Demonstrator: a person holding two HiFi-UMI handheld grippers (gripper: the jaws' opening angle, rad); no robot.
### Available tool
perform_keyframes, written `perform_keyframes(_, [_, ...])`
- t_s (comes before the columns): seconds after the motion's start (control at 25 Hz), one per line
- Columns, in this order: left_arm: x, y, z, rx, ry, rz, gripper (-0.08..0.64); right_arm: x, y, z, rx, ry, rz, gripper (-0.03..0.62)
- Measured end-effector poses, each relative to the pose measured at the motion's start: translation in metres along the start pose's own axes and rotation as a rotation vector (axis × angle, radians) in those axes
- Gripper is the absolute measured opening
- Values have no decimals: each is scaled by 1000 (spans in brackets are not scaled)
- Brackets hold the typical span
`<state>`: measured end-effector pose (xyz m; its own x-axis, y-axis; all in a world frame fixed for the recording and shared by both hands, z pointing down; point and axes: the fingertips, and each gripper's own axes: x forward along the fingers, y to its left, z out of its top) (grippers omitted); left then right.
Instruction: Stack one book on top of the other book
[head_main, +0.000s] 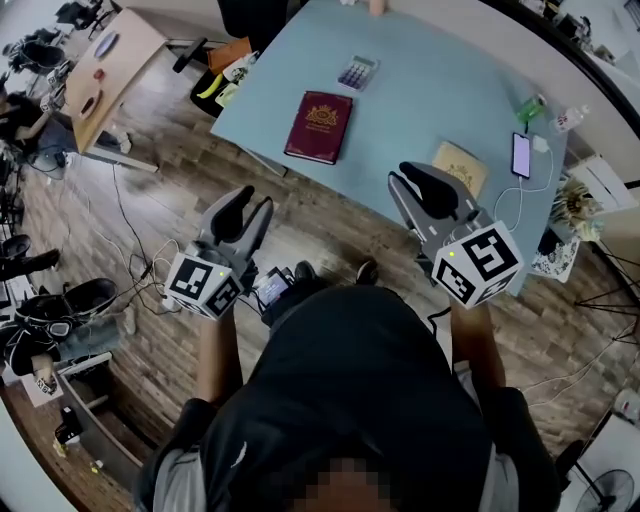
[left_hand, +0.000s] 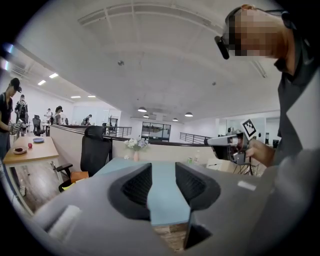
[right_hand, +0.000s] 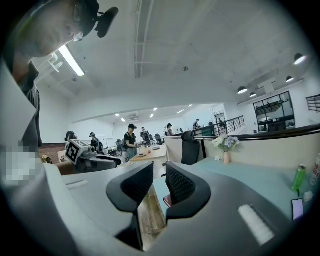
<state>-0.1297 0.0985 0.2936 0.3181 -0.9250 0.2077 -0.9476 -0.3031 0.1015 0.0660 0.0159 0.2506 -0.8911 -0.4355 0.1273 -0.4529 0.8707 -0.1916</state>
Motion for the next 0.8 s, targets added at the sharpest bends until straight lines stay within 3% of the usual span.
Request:
perform_keyframes(0.32, [31, -10, 7, 27, 28, -65, 199, -13, -15, 0, 26, -9, -41, 78])
perform_keyframes(0.8, [95, 13, 22, 30, 21, -226, 199, -6, -40, 3, 42, -15, -198, 78])
